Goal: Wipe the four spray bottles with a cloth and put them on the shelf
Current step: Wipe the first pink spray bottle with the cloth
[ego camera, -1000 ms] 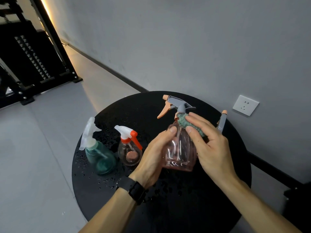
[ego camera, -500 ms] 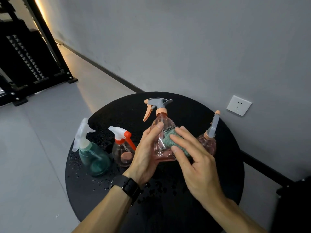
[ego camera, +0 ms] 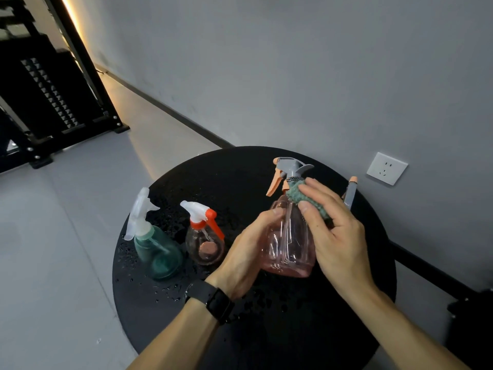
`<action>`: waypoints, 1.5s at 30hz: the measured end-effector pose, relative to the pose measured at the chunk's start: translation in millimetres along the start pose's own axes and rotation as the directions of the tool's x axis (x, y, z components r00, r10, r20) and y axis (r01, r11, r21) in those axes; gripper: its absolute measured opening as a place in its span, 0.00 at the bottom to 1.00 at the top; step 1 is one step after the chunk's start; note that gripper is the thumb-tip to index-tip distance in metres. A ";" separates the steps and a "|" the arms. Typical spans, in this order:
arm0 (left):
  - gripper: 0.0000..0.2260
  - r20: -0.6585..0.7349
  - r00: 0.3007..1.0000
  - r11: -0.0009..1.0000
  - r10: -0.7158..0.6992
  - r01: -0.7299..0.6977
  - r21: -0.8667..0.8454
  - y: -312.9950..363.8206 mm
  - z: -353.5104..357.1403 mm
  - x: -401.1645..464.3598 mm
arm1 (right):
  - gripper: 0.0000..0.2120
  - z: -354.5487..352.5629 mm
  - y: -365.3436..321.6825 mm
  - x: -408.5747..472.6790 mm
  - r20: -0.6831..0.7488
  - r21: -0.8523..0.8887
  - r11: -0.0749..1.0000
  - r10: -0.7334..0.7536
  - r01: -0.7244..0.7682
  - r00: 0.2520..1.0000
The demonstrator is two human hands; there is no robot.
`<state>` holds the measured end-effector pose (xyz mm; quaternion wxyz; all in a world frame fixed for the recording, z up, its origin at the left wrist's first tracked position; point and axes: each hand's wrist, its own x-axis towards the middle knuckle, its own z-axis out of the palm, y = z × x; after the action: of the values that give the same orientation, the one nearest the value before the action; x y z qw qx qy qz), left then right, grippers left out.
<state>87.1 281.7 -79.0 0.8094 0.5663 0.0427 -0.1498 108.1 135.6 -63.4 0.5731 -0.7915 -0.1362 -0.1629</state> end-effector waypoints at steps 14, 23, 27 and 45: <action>0.29 -0.121 0.992 0.998 0.038 -0.044 -0.052 -0.5 -9.9 3.2 | 0.16 6.3 0.2 -13.8 0.074 0.021 1.000 0.001 -0.003 0.997; 0.30 -0.186 0.979 0.980 0.086 -0.117 -0.160 6.1 -9.5 5.7 | 0.17 12.5 0.5 -38.0 0.062 0.019 0.994 -0.108 0.107 0.992; 0.34 -0.186 0.981 0.989 0.061 -0.084 -0.119 7.7 -12.1 5.5 | 0.16 13.7 1.4 -36.5 0.068 0.028 0.991 -0.132 0.130 0.989; 0.18 -0.028 0.999 0.999 0.026 -0.025 0.045 7.1 -7.5 -4.6 | 0.15 8.7 -7.3 -3.3 0.020 0.039 0.999 -0.017 0.016 1.000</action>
<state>85.5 291.8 -74.2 0.7977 0.5868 0.0438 -0.1320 103.1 146.0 -61.0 0.5856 -0.7806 -0.1517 -0.1570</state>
